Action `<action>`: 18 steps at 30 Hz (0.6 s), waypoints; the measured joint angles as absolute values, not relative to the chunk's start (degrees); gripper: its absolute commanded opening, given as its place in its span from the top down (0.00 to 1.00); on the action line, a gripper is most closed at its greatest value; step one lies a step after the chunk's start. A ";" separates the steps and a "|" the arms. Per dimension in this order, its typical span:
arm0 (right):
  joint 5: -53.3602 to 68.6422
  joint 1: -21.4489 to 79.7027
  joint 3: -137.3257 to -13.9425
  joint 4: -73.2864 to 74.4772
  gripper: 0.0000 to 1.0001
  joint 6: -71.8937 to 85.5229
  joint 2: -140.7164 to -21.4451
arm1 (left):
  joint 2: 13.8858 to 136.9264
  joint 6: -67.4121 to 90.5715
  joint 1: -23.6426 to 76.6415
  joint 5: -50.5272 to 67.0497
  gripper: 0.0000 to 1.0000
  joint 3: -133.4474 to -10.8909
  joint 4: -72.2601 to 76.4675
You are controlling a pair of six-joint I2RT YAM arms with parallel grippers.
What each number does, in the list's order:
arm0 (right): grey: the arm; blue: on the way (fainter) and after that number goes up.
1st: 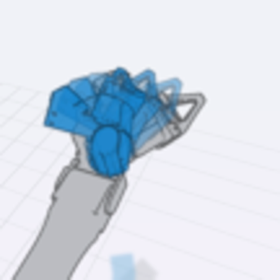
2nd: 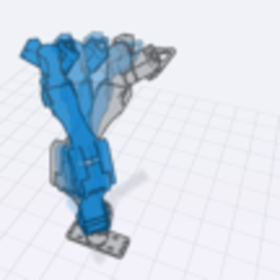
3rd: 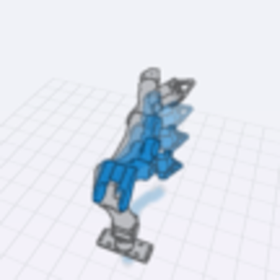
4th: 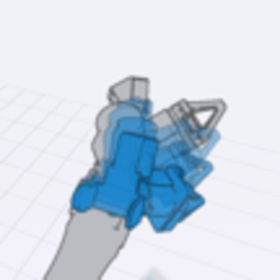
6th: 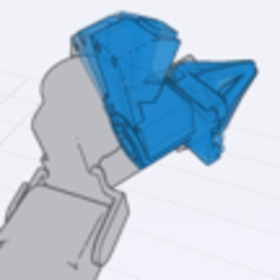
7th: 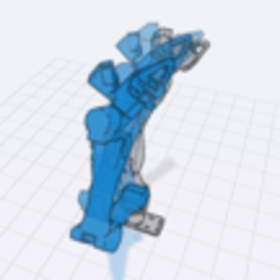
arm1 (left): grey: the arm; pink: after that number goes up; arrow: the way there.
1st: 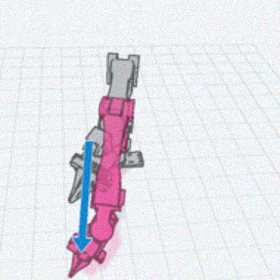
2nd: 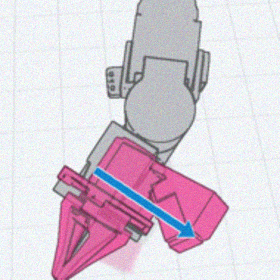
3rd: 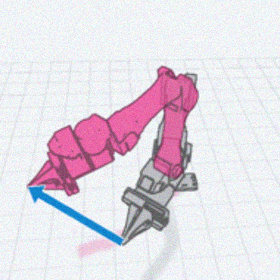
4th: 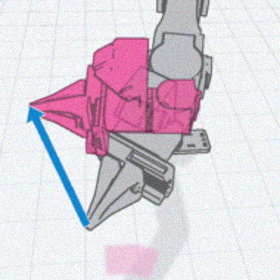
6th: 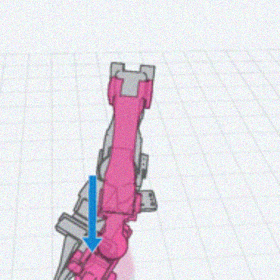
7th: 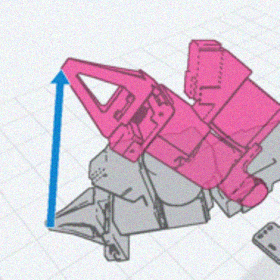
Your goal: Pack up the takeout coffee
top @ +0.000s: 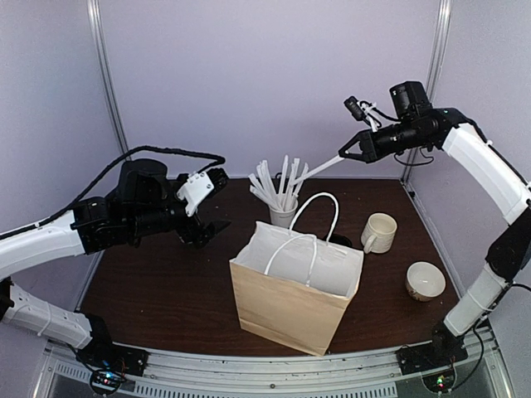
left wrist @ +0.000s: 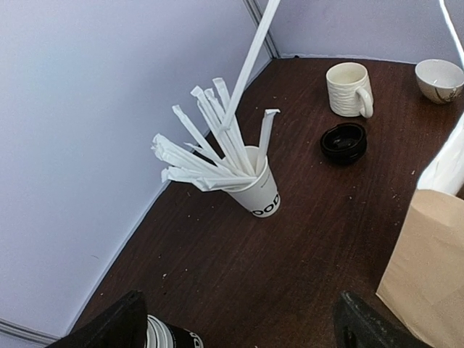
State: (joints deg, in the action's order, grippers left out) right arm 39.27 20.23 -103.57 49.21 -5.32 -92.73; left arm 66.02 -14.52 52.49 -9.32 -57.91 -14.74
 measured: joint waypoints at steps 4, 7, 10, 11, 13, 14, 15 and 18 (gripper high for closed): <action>38.44 20.16 -103.57 51.57 1.00 -6.11 -88.66 | 66.02 -15.66 52.29 -10.96 0.07 -57.91 -14.63; 38.35 19.81 -103.48 51.79 1.00 -6.11 -84.82 | 66.04 -15.97 50.68 -11.51 0.07 -57.84 -14.39; 38.79 19.16 -103.31 51.75 1.00 -6.11 -80.62 | 66.08 -15.77 48.27 -11.51 0.07 -57.74 -13.43; 39.11 18.90 -103.18 51.77 1.00 -6.11 -79.40 | 66.08 -15.64 47.48 -11.51 0.07 -57.67 -13.15; 40.18 18.41 -103.11 51.83 1.00 -6.17 -77.54 | 66.08 -15.33 46.17 -11.53 0.07 -57.23 -12.10; 40.97 18.17 -103.11 51.94 1.00 -6.28 -76.77 | 66.08 -15.20 45.65 -11.55 0.07 -56.93 -11.57; 41.91 17.98 -103.13 52.21 1.00 -6.50 -76.12 | 66.08 -15.07 45.30 -11.57 0.07 -56.62 -11.16; 45.28 17.85 -103.94 54.08 1.00 -7.40 -74.98 | 66.43 -14.41 44.93 -11.55 0.07 -56.23 -10.13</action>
State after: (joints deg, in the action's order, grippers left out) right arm 45.28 17.85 -103.94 54.08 -7.40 -74.98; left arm 66.43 -14.41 44.93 -11.55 -56.23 -10.13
